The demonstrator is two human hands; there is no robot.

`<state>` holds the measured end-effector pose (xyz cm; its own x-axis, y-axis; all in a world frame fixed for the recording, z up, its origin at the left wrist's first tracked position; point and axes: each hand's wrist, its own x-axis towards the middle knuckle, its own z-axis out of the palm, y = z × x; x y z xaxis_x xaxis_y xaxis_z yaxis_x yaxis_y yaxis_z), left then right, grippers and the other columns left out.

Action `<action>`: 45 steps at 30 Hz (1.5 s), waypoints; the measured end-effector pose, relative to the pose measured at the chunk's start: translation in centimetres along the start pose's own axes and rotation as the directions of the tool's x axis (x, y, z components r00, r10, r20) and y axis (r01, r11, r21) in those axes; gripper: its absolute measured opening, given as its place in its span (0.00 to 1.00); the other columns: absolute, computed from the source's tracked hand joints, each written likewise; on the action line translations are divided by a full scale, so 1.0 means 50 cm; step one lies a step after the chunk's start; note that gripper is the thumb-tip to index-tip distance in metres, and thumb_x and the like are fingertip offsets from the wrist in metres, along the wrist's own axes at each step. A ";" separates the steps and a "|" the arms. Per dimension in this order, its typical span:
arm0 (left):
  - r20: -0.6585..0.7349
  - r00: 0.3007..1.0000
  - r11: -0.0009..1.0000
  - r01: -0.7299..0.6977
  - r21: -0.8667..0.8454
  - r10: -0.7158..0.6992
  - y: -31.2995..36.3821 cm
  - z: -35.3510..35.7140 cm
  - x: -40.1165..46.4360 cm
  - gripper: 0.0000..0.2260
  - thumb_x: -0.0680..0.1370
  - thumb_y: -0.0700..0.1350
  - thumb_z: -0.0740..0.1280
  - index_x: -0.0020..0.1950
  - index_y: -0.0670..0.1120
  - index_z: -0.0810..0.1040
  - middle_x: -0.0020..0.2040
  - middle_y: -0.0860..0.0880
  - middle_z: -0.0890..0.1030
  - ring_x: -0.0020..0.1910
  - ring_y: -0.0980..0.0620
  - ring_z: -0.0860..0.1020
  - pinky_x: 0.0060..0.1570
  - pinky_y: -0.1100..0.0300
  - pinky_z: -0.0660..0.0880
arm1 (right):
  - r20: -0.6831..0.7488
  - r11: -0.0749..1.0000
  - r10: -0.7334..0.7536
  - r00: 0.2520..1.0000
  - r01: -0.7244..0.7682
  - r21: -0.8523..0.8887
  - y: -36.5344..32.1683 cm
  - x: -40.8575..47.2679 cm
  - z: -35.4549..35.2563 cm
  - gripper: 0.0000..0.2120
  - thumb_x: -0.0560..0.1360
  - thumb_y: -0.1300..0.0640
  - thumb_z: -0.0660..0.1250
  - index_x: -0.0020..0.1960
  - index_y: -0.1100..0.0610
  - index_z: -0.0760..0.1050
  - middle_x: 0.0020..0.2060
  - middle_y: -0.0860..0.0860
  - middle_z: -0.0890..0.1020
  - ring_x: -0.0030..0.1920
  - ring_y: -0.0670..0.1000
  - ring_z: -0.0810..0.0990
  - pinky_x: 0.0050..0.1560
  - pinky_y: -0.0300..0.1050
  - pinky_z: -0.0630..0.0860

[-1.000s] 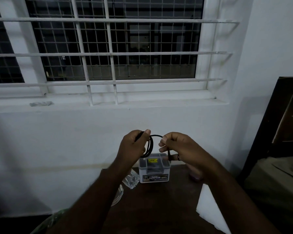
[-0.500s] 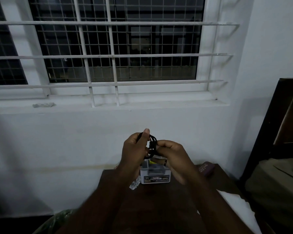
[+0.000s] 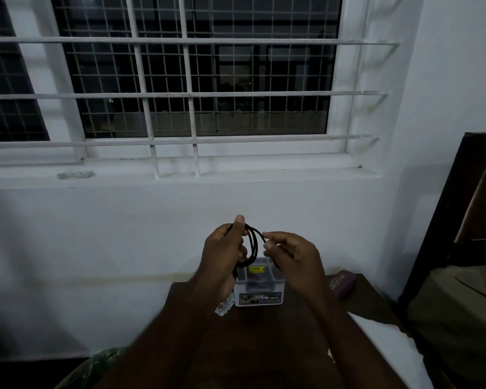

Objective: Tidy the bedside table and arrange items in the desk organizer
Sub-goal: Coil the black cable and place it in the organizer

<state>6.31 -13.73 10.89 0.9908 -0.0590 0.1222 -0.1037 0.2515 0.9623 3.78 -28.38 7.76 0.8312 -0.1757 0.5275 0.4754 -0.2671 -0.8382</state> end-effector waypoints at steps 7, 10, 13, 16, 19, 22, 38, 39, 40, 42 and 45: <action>0.027 0.998 0.997 -0.065 0.046 0.064 -0.003 0.012 -0.007 0.17 0.79 0.55 0.65 0.33 0.52 0.80 0.23 0.55 0.68 0.21 0.56 0.67 0.23 0.62 0.66 | 0.066 0.980 0.105 0.992 -0.114 0.160 -0.015 -0.005 0.053 0.10 0.75 0.65 0.66 0.43 0.55 0.85 0.38 0.53 0.86 0.41 0.54 0.86 0.46 0.49 0.82; -0.030 0.987 0.971 -0.151 0.184 0.159 -0.007 0.004 -0.002 0.16 0.78 0.58 0.65 0.38 0.50 0.81 0.27 0.52 0.77 0.25 0.56 0.75 0.27 0.62 0.73 | 0.205 0.887 0.224 0.953 -0.286 0.361 -0.030 -0.008 0.053 0.12 0.74 0.60 0.62 0.47 0.59 0.84 0.42 0.57 0.86 0.45 0.55 0.85 0.47 0.45 0.81; -0.063 0.973 0.944 -0.198 0.264 0.222 -0.011 0.001 0.001 0.16 0.78 0.59 0.64 0.40 0.50 0.81 0.32 0.53 0.81 0.29 0.59 0.78 0.29 0.64 0.73 | 0.252 0.836 0.238 0.938 -0.330 0.439 -0.036 -0.012 0.050 0.11 0.77 0.59 0.62 0.52 0.59 0.83 0.49 0.57 0.86 0.51 0.56 0.84 0.50 0.46 0.81; -0.076 0.953 0.913 -0.257 0.315 0.294 -0.010 0.002 0.001 0.15 0.79 0.57 0.64 0.38 0.49 0.80 0.30 0.55 0.79 0.30 0.59 0.77 0.31 0.60 0.73 | 0.278 0.835 0.227 0.933 -0.334 0.437 -0.032 -0.019 0.048 0.11 0.79 0.59 0.63 0.56 0.55 0.83 0.52 0.55 0.86 0.55 0.56 0.84 0.53 0.48 0.81; -0.080 0.908 0.850 -0.351 0.393 0.412 -0.010 0.002 -0.002 0.15 0.79 0.55 0.64 0.39 0.48 0.79 0.33 0.51 0.79 0.33 0.54 0.77 0.36 0.54 0.75 | 0.310 0.679 0.271 0.911 -0.409 0.609 -0.027 -0.021 0.041 0.17 0.78 0.53 0.58 0.56 0.58 0.82 0.55 0.58 0.84 0.56 0.56 0.83 0.53 0.55 0.81; -0.086 0.918 0.878 -0.338 0.340 0.387 -0.009 0.004 -0.006 0.14 0.79 0.54 0.64 0.41 0.47 0.80 0.36 0.48 0.81 0.37 0.49 0.80 0.39 0.49 0.78 | 0.289 0.811 0.225 0.931 -0.343 0.474 -0.030 -0.020 0.042 0.14 0.77 0.50 0.65 0.57 0.55 0.82 0.53 0.57 0.85 0.54 0.56 0.84 0.56 0.56 0.79; 0.020 0.917 0.849 -0.378 0.369 0.399 -0.021 -0.027 0.004 0.12 0.75 0.55 0.70 0.34 0.52 0.81 0.26 0.55 0.76 0.25 0.60 0.74 0.25 0.59 0.77 | 0.414 0.457 0.283 0.865 -0.501 0.735 -0.004 -0.039 0.059 0.14 0.73 0.62 0.69 0.58 0.56 0.79 0.44 0.52 0.83 0.47 0.51 0.83 0.51 0.49 0.77; 0.045 0.917 0.847 -0.385 0.367 0.397 -0.021 -0.031 0.004 0.12 0.75 0.54 0.71 0.32 0.53 0.81 0.25 0.55 0.76 0.24 0.60 0.73 0.24 0.64 0.74 | 0.438 0.432 0.265 0.859 -0.512 0.743 0.001 -0.043 0.060 0.13 0.73 0.62 0.70 0.57 0.57 0.79 0.43 0.52 0.83 0.47 0.51 0.83 0.51 0.49 0.77; 0.072 0.918 0.847 -0.388 0.362 0.390 -0.021 -0.035 0.004 0.12 0.75 0.53 0.72 0.32 0.53 0.80 0.24 0.56 0.75 0.23 0.60 0.72 0.24 0.67 0.71 | 0.456 0.411 0.241 0.857 -0.516 0.751 0.005 -0.047 0.061 0.12 0.72 0.62 0.70 0.55 0.57 0.79 0.43 0.53 0.82 0.48 0.52 0.83 0.50 0.49 0.79; 0.124 0.924 0.860 -0.383 0.336 0.362 -0.019 -0.040 0.005 0.12 0.74 0.52 0.73 0.32 0.49 0.80 0.24 0.55 0.74 0.24 0.59 0.72 0.24 0.68 0.68 | 0.467 0.376 0.188 0.864 -0.503 0.778 0.011 -0.054 0.063 0.11 0.70 0.61 0.72 0.53 0.57 0.79 0.42 0.53 0.82 0.48 0.53 0.83 0.50 0.49 0.80; 0.161 0.921 0.861 -0.389 0.328 0.355 -0.016 -0.042 0.010 0.13 0.73 0.51 0.74 0.33 0.44 0.79 0.25 0.54 0.74 0.24 0.57 0.71 0.25 0.67 0.68 | 0.464 0.345 0.125 0.877 -0.477 0.809 0.017 -0.060 0.065 0.14 0.68 0.60 0.76 0.52 0.56 0.78 0.43 0.54 0.83 0.50 0.53 0.83 0.53 0.50 0.79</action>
<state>7.07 -11.92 9.69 0.8614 -0.1206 0.4933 -0.5036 -0.0779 0.8604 2.60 -25.01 5.03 0.9220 0.2523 0.2936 0.0004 0.7579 -0.6524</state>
